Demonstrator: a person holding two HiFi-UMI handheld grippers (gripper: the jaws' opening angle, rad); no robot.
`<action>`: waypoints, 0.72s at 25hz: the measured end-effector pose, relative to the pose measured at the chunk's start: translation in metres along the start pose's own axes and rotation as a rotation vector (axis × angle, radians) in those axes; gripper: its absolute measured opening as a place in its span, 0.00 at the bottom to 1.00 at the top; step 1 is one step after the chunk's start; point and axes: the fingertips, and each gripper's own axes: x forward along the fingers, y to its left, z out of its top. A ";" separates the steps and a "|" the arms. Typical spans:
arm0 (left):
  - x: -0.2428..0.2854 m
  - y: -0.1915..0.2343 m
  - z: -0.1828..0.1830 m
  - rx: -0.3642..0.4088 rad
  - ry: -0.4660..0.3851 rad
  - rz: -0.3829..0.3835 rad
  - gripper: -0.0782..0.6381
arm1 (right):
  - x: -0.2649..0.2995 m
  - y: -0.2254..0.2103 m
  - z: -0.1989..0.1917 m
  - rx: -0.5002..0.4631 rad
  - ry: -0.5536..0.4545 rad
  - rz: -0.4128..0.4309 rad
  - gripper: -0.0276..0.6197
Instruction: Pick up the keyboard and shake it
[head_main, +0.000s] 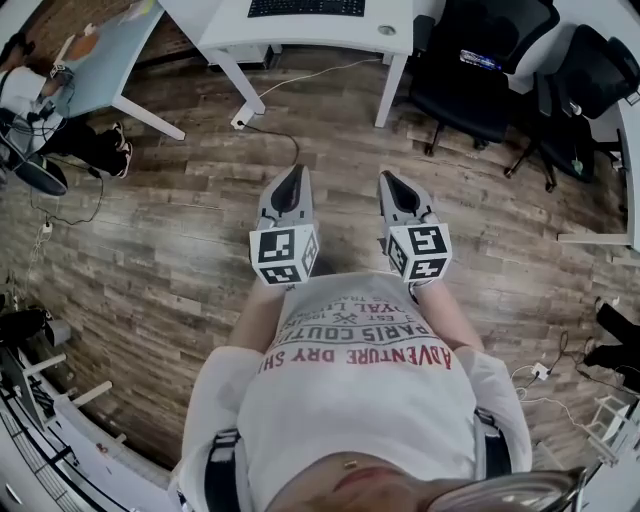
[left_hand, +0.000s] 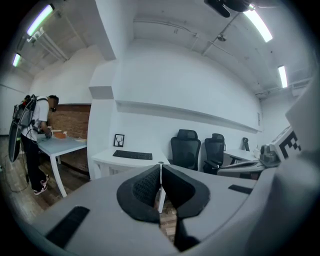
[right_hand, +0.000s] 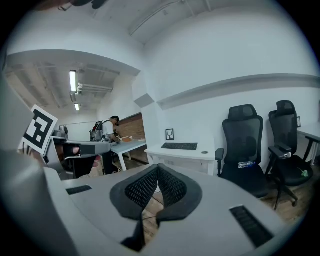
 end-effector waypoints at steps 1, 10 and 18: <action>0.006 0.014 0.005 -0.004 -0.001 -0.011 0.15 | 0.012 0.006 0.003 0.002 0.004 -0.006 0.08; 0.059 0.137 0.031 0.024 0.007 -0.111 0.15 | 0.130 0.058 0.032 0.015 -0.002 -0.099 0.08; 0.095 0.214 0.036 -0.039 0.027 -0.114 0.15 | 0.201 0.079 0.044 0.018 0.032 -0.116 0.08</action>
